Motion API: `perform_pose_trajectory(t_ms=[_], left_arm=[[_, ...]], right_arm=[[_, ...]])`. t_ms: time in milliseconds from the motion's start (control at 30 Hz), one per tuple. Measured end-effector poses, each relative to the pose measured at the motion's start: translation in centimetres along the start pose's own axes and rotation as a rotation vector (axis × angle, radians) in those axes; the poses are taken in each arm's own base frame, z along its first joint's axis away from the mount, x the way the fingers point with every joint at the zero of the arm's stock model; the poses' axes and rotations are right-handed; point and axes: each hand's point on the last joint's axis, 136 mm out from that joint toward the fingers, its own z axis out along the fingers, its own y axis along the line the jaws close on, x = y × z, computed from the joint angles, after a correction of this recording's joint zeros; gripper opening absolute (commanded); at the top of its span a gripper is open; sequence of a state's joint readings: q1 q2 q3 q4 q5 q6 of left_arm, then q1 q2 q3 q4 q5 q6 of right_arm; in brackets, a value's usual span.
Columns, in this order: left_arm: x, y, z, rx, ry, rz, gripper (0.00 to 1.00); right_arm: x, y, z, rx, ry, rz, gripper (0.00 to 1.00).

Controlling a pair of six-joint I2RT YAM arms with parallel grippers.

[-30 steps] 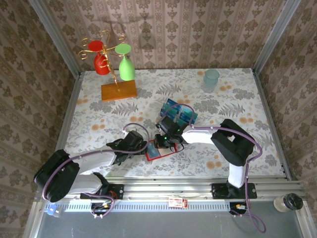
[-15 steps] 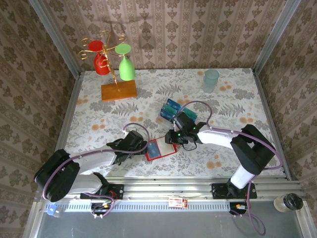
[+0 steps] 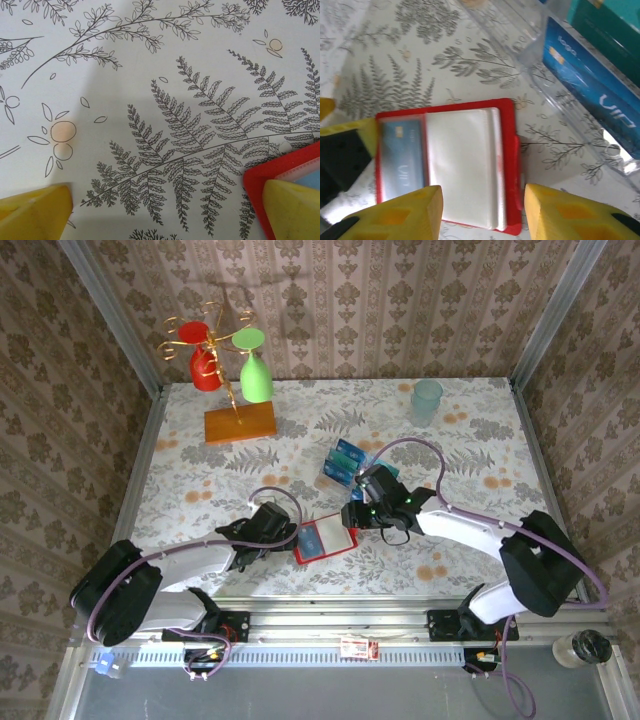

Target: Put the credit cards into the card holder

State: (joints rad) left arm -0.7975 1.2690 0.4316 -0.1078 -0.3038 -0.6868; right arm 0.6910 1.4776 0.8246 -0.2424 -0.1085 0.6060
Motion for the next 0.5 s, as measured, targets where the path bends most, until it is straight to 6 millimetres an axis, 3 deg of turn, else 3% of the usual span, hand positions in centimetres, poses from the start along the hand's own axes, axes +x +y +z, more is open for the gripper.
perform_pose_trajectory(t_ms=[133, 267, 333, 500], left_arm=[[0.0, 0.0, 0.0, 0.0, 0.001, 0.0, 1.0], [0.0, 0.0, 0.0, 0.001, 0.002, 0.002, 1.0], [-0.1, -0.1, -0.1, 0.002, 0.003, 0.006, 1.0], [-0.5, -0.3, 0.0, 0.012, 0.016, -0.001, 1.0]], right_arm=[[0.9, -1.3, 1.5, 0.049, 0.042, 0.004, 0.42], [1.2, -2.3, 2.3, 0.078, 0.061, 0.015, 0.1], [1.0, -2.6, 2.3, 0.082, 0.057, 0.023, 0.0], [1.3, -3.2, 1.8, 0.081, 0.039, 0.046, 0.0]])
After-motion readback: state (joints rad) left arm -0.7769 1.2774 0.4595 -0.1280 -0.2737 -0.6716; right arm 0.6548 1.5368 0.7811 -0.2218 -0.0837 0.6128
